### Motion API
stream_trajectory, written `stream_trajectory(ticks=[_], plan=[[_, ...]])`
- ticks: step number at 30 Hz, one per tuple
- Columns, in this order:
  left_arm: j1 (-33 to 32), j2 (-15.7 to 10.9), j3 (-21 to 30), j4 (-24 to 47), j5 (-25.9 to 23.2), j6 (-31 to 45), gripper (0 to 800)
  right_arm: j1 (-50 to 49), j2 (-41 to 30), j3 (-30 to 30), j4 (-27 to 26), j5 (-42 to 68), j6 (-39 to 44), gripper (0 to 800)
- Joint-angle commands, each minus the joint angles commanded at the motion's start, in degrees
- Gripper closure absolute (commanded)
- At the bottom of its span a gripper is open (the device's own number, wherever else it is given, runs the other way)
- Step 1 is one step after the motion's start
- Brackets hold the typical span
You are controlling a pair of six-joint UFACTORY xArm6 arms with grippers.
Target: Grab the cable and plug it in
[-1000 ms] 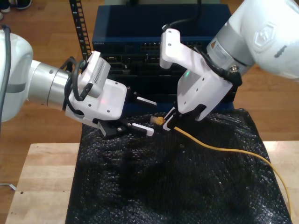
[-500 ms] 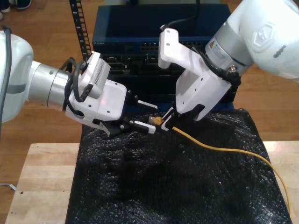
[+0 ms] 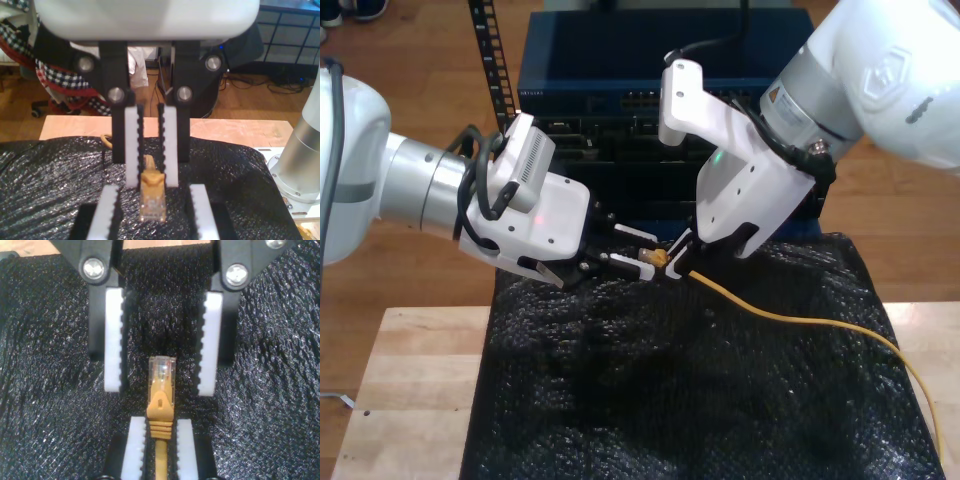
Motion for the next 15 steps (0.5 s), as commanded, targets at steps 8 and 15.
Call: stream_trajectory(ticks=[8, 15], plan=[[0.0, 0.0, 0.09, 0.0, 0.0, -0.09, 618, 0.0, 0.0, 0.0, 0.0, 0.0, 0.0, 791], [0.0, -0.18, 0.35, 0.09, -0.18, -0.18, 769, 0.0, 0.0, 0.0, 0.0, 0.0, -0.09, 768]])
